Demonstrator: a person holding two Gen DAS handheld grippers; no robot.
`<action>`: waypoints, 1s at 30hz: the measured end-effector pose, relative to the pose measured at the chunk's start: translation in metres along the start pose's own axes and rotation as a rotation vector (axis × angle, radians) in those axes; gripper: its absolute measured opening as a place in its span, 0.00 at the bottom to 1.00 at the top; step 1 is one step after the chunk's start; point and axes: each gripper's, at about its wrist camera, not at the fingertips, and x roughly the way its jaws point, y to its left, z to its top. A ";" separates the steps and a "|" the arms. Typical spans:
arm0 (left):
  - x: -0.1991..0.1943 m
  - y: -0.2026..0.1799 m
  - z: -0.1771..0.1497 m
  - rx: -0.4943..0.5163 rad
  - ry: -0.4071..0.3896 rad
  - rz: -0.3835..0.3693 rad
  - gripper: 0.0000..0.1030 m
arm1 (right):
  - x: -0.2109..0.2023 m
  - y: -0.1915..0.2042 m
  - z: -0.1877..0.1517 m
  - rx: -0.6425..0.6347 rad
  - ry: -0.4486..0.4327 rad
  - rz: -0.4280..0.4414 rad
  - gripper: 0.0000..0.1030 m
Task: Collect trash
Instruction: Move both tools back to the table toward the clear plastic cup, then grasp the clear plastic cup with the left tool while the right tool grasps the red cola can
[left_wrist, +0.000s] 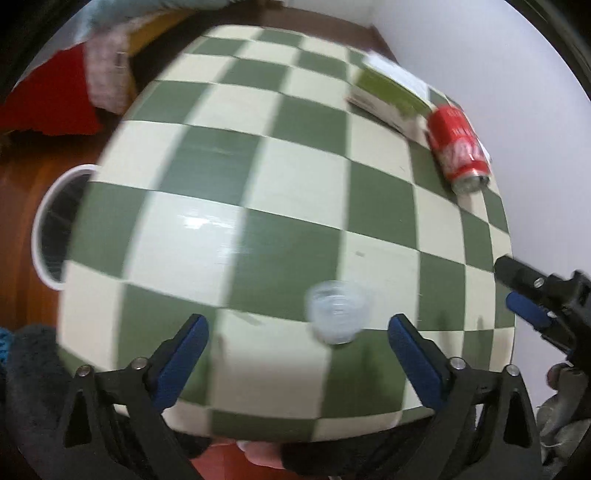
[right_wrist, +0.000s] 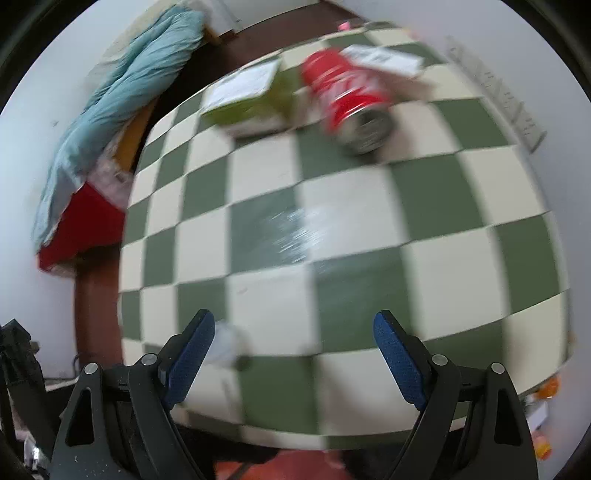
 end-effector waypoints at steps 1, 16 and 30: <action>0.006 -0.006 0.001 0.013 0.009 0.006 0.87 | -0.004 -0.008 0.005 0.008 -0.006 -0.009 0.87; 0.010 -0.034 0.070 0.068 -0.119 0.134 0.36 | -0.022 -0.050 0.058 0.052 -0.048 0.004 0.87; -0.002 -0.028 0.131 0.142 -0.244 0.319 0.36 | 0.069 -0.020 0.187 -0.083 0.113 -0.202 0.86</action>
